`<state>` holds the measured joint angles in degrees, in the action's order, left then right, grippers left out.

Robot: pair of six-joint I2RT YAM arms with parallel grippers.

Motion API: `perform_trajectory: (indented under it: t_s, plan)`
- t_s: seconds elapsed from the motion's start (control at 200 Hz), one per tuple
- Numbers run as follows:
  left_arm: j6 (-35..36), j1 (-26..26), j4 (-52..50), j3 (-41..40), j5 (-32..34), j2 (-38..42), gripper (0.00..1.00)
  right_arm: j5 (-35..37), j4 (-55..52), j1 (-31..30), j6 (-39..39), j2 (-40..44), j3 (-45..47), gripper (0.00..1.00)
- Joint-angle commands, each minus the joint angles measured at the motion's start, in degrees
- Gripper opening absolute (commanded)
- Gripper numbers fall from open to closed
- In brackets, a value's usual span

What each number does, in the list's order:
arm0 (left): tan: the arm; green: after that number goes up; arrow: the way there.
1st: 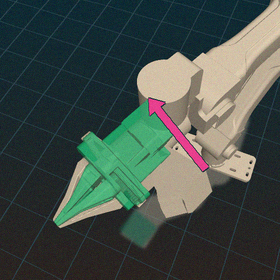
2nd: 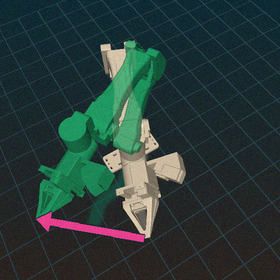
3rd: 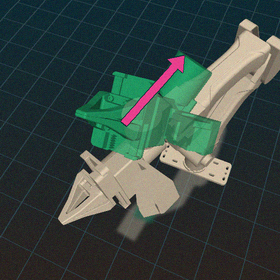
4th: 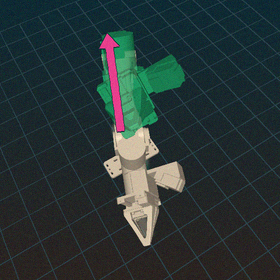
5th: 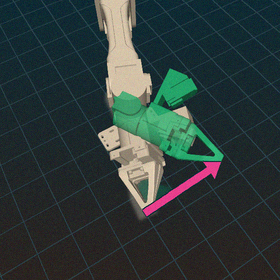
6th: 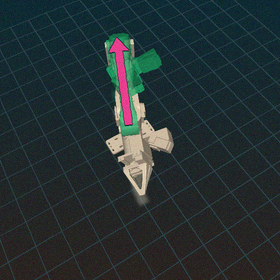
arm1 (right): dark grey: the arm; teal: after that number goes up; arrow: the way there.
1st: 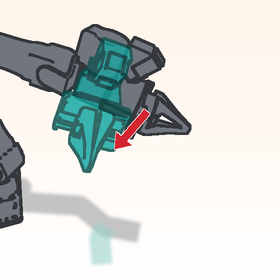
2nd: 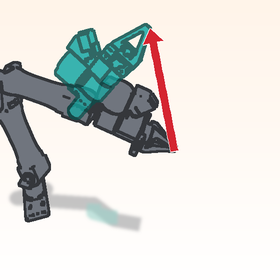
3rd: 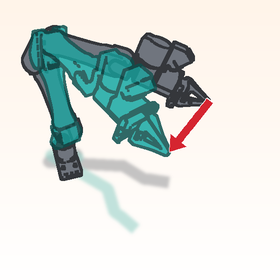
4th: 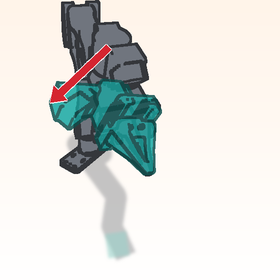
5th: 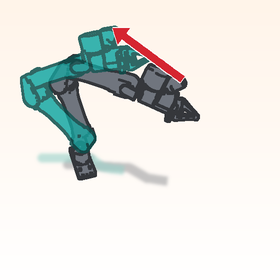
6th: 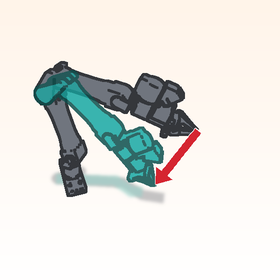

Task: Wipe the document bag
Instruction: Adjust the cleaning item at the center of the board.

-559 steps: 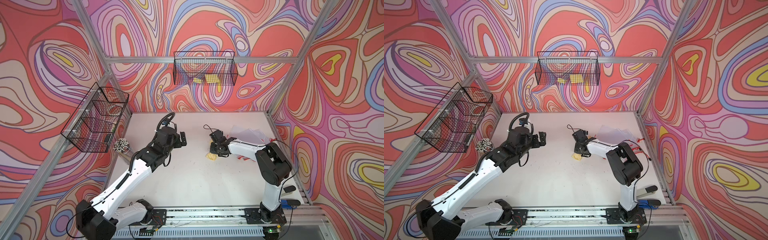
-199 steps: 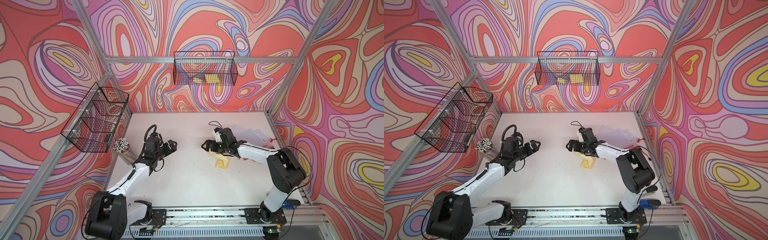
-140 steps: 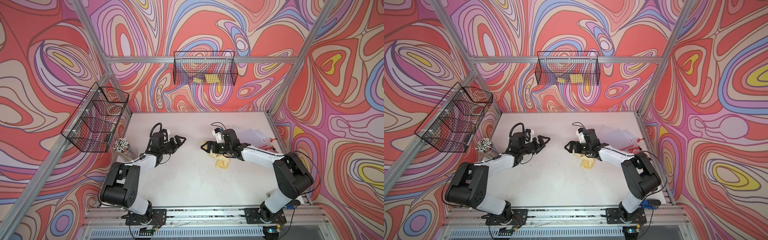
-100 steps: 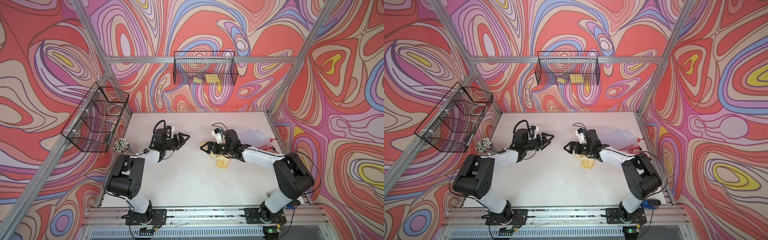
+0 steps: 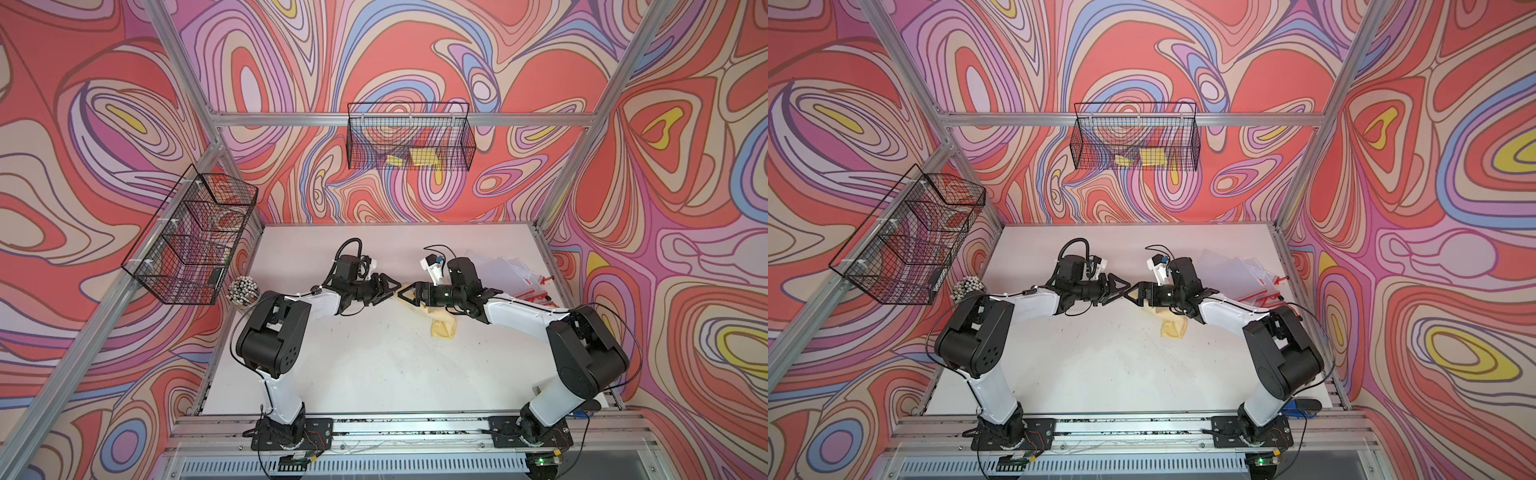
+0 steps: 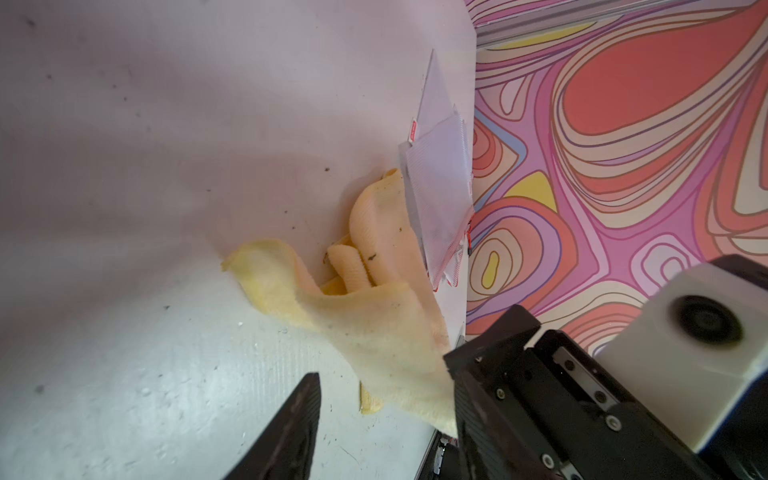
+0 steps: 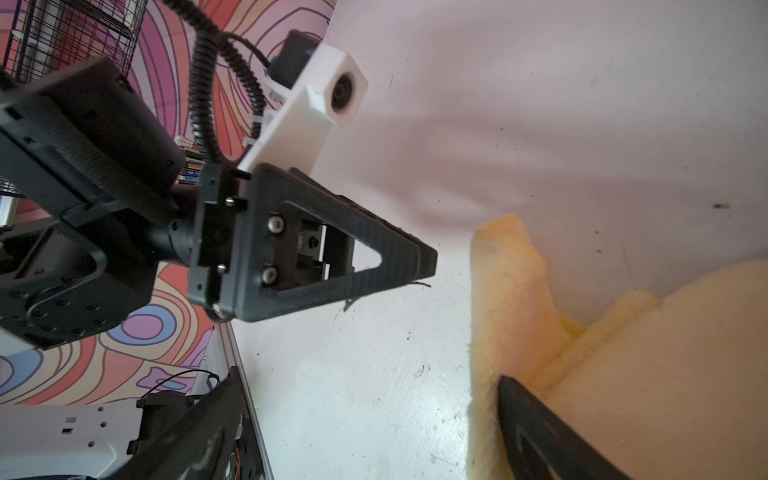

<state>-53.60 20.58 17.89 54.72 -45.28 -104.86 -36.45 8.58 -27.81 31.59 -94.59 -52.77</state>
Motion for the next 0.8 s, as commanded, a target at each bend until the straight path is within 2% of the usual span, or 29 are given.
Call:
perform_trajectory:
  t_s: [0.0,0.215,0.32,0.496,0.581,0.646,0.726,0.796]
  plan:
    - [0.6,0.9,-1.1,2.1,-1.2,-1.3,0.54,-1.8,2.0,0.1,0.5,1.6,1.0,0.98]
    - [1.7,2.8,-3.7,4.9,0.1,-3.1,0.55,-3.7,3.7,0.1,1.3,0.3,1.1,0.98]
    - [1.7,3.2,-3.9,5.3,0.5,-3.8,0.51,-4.1,4.0,0.1,1.3,0.3,1.1,0.98]
    - [2.7,3.3,-5.3,5.7,0.6,-4.3,0.3,-3.6,2.6,0.1,0.3,0.7,1.0,0.98]
    - [3.3,3.3,-6.5,5.9,1.2,-4.2,0.14,-2.6,1.5,0.1,-0.2,1.3,1.0,0.98]
    - [3.6,3.3,-6.8,6.0,1.3,-4.4,0.06,-2.0,0.6,0.1,-0.8,1.9,0.7,0.98]
    - [3.8,3.3,-7.4,6.4,1.5,-4.8,0.01,0.0,-2.0,0.2,-2.0,3.2,0.0,0.98]
    - [4.7,3.3,-8.9,7.2,2.5,-5.1,0.0,3.4,-4.8,0.4,-3.1,5.4,-0.3,0.98]
